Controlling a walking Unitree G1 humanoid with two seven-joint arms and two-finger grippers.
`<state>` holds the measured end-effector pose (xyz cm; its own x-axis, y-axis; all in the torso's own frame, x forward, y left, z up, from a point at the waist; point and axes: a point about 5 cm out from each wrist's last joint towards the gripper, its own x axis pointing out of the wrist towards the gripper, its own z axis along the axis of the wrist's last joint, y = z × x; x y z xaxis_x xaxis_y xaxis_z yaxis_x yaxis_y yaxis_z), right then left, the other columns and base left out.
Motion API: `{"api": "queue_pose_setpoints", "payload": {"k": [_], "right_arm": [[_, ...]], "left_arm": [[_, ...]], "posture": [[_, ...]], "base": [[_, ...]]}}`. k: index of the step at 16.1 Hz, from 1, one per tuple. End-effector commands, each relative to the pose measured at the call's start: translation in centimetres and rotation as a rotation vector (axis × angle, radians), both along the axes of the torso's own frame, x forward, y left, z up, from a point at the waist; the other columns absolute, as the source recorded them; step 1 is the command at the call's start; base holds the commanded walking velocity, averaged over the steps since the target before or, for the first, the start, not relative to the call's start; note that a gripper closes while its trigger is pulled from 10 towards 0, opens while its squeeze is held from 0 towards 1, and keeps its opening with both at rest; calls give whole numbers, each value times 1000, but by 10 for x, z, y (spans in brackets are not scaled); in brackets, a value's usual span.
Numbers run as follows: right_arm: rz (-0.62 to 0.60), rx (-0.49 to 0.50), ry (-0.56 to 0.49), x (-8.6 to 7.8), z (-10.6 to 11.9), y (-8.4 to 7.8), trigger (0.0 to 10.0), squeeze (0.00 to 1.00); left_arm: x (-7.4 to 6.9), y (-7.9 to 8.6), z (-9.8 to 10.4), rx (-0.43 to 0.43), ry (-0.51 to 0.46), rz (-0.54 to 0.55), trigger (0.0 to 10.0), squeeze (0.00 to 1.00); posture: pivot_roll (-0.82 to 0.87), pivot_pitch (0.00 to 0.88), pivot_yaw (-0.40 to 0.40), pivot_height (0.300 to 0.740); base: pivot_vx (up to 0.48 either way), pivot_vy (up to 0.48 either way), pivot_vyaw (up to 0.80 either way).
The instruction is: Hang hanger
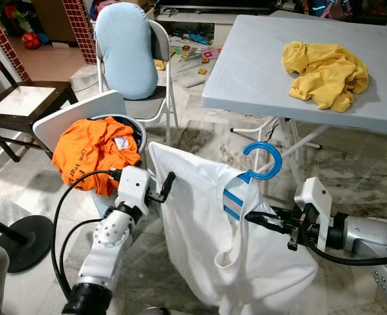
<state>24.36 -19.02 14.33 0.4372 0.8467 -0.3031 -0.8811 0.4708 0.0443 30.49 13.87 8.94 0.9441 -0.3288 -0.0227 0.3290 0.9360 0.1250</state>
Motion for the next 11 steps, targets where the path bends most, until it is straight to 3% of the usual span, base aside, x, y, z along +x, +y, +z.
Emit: {"api": "queue_pose_setpoints", "payload": {"k": [1,2,3,4,5,11], "right_arm": [[64,25,-47,-3,16,6,10000,0],[68,27,-45,-3,16,6,10000,0],[72,28,-43,-5,16,6,10000,0],[79,31,-35,-7,16,6,10000,0],[99,37,-20,-12,16,7,10000,0],[126,33,13,-16,15,6,10000,0]], "left_arm": [[4,3,2,-10,4,-12,10000,0],[5,3,3,-13,3,-14,8510,0],[7,4,4,-23,-4,-23,4000,0],[7,3,5,-24,-12,-32,1137,0],[7,1,5,-46,-7,-56,0,0],[6,-7,4,-67,-12,-115,0,0]], "posture": [[-65,86,36,740],[-68,86,38,740],[-72,86,40,740],[-75,85,41,740],[-77,84,42,740],[-75,85,39,740]], "base": [[0,0,0],[0,0,0],[0,0,0],[0,0,0],[0,0,0],[0,0,0]]}}
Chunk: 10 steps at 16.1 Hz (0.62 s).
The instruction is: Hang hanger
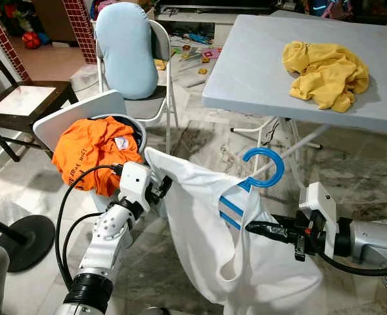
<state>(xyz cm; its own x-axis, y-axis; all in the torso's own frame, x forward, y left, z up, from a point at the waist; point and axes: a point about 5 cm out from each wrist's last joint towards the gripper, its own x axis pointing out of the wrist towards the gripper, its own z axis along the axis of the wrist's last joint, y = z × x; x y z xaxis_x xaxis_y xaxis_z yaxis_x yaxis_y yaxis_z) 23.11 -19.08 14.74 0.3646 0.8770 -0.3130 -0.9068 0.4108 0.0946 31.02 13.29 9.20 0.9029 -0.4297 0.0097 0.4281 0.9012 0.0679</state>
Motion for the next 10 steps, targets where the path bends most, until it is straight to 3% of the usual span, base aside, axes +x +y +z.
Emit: {"api": "queue_pose_setpoints", "payload": {"k": [1,10], "right_arm": [[61,23,-36,-4,10,6,10000,0],[46,14,-31,-4,6,4,10000,0]], "left_arm": [[0,-1,0,-3,-2,-13,0,0],[-5,-5,-3,-12,16,-75,0,0]], "posture": [[-74,86,39,740],[-73,91,42,740]], "base": [[0,0,0],[0,0,0]]}}
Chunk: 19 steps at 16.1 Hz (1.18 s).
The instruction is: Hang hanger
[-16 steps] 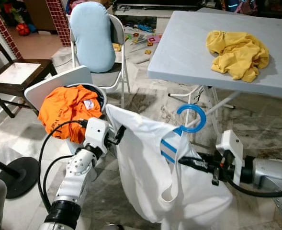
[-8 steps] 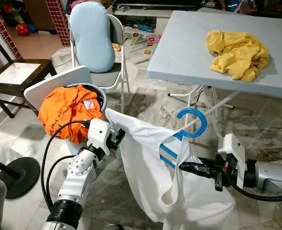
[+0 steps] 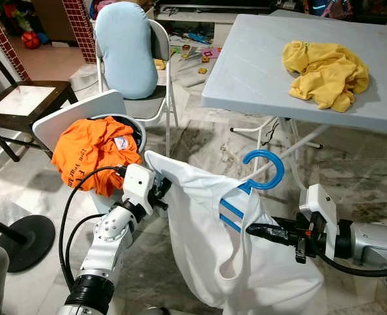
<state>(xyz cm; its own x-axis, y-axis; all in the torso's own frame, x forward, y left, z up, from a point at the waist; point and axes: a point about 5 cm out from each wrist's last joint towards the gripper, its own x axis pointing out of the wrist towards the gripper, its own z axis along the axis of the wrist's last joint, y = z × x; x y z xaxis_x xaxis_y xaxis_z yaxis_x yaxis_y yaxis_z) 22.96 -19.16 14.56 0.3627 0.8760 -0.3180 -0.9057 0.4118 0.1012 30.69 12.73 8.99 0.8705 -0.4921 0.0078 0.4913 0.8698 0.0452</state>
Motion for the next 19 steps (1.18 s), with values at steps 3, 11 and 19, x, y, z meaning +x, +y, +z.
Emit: {"api": "queue_pose_setpoints", "payload": {"k": [3,11,19], "right_arm": [[39,12,-44,-1,7,4,10000,0],[23,-238,-135,11,-5,-24,10000,0],[121,-634,-268,17,-12,-78,10000,0]], "left_arm": [[-3,-1,-1,10,10,-19,0,0],[-19,1,25,96,7,-308,0,0],[-23,0,78,38,-30,-461,0,0]], "posture": [[-71,91,40,740],[-66,91,31,740],[-58,94,30,740]], "base": [[0,0,0],[0,0,0],[0,0,0]]}}
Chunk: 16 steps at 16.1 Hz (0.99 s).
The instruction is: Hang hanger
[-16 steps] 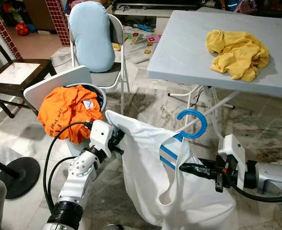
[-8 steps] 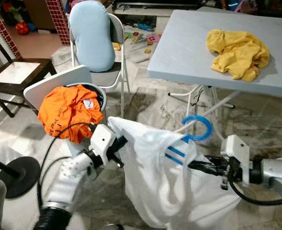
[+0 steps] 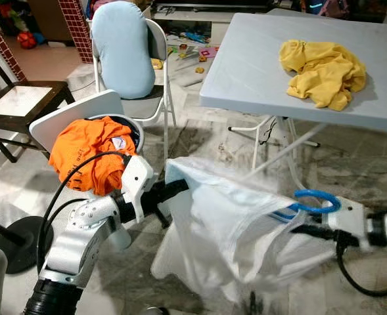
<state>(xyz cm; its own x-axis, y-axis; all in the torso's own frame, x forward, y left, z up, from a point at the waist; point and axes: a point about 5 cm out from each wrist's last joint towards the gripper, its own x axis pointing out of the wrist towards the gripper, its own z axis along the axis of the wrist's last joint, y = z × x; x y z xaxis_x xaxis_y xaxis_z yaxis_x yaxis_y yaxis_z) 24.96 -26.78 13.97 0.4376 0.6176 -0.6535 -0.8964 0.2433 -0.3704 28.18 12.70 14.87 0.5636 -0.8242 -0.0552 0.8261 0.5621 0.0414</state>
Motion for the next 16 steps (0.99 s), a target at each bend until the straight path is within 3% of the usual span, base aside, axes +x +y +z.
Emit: {"api": "queue_pose_setpoints", "payload": {"k": [1,4,6,11,12,16], "right_arm": [[0,-48,4,1,-6,-1,10000,0],[-42,-51,-86,11,-8,-2,10000,0],[-28,-140,-115,11,-12,-10,10000,0],[3,-333,-191,18,-1,-34,10000,0],[69,-423,-182,13,1,-44,10000,0],[201,-493,-88,-3,6,-53,10000,0]], "left_arm": [[3,2,13,-13,-56,6,0,0],[1,9,-18,59,20,100,0,0],[0,17,-33,123,44,141,0,0],[-2,23,-31,156,48,91,0,0],[1,23,-25,112,40,106,0,0],[7,31,-17,54,35,147,0,0]], "posture": [[-59,95,31,740],[-59,97,34,740],[-65,101,33,740],[-59,97,34,740],[-56,96,35,740],[-54,98,37,740]], "base": [[0,0,0],[0,0,0],[0,0,0],[0,0,0],[0,0,0],[0,0,0]]}}
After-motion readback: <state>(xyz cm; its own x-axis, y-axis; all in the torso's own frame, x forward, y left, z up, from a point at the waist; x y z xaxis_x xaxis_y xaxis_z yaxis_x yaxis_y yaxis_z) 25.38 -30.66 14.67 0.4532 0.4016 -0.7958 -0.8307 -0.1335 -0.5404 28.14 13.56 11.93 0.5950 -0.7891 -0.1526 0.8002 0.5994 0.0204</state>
